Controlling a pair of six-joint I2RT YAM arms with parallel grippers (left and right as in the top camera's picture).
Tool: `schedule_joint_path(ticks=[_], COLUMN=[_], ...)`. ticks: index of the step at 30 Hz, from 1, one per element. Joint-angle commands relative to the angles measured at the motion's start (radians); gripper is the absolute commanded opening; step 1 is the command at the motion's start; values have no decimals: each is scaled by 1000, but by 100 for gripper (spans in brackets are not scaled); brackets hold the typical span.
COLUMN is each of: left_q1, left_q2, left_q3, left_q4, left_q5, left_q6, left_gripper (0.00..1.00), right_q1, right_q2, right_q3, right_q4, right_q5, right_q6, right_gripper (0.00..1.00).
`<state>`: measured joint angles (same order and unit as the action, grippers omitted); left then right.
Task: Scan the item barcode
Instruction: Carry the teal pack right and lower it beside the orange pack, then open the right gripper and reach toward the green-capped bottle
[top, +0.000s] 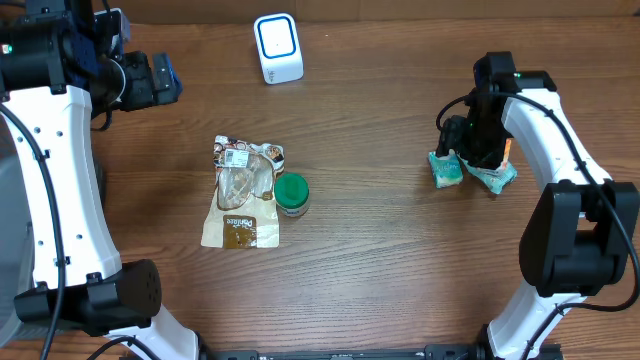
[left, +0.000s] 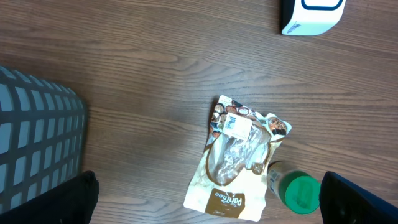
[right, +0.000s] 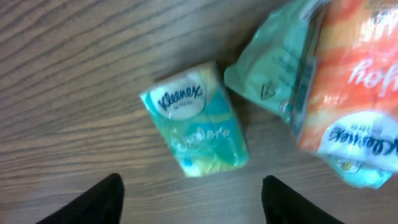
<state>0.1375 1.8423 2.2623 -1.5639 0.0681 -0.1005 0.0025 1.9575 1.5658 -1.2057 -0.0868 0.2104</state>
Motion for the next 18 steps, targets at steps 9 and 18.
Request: schedule_joint_path(ticks=[9,18], left_q1=[0,0], left_q2=[5,5], left_q3=[-3,-3], left_q4=[1,1], left_q5=[3,3], left_q6=[11,11], left_gripper=[99,99], right_q1=[38,295], right_q2=[-6,-5], right_q3=[210,208], right_q4=[-82,-10], right_q5=[-320,-167], right_q6=[-6,-8], right_gripper=[78,88])
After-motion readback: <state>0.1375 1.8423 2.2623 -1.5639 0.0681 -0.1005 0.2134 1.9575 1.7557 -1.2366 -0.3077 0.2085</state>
